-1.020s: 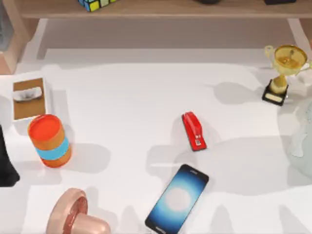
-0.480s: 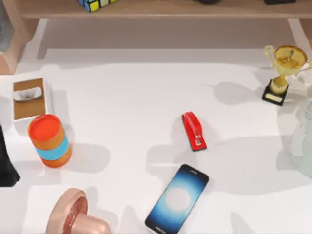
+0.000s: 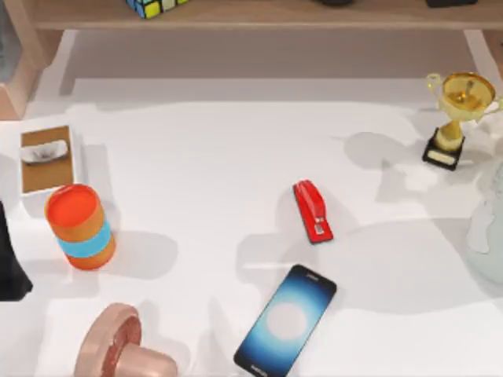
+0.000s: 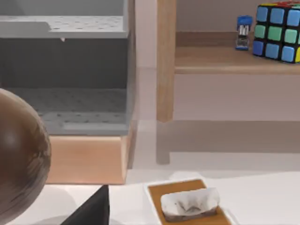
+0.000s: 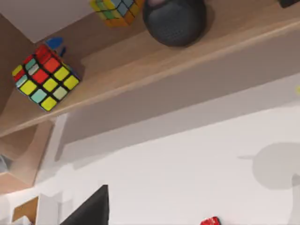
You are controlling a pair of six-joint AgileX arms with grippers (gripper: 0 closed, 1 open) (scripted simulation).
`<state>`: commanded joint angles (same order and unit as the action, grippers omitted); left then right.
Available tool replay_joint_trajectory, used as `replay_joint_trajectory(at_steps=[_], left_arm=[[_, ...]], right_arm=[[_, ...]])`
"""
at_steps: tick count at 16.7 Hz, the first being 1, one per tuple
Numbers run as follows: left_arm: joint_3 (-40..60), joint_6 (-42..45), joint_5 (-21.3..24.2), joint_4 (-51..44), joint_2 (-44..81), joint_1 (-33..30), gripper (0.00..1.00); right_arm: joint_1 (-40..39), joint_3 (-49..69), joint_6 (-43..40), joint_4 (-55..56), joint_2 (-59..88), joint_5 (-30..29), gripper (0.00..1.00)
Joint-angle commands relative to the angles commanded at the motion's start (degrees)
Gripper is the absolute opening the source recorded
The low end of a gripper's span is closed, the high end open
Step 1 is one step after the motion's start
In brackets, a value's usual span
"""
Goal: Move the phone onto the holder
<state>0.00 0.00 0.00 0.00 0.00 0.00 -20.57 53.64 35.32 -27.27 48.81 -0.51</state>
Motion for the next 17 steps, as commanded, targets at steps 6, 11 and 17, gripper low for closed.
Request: replay_joint_trajectory(at_steps=[6,11,17], left_arm=[[0.0,0.0,0.0,0.0,0.0,0.0,1.00],[0.0,0.0,0.0,0.0,0.0,0.0,1.00],[0.0,0.0,0.0,0.0,0.0,0.0,1.00]], right_arm=[[-13.8,19.2,22.1,-19.6,34.4,0.3,1.00],[-23.9,27.4,38.4,-29.5,54.6,0.5,1.00],[-30.5,30.6,48.8,-33.0,64.8,0.5,1.00]])
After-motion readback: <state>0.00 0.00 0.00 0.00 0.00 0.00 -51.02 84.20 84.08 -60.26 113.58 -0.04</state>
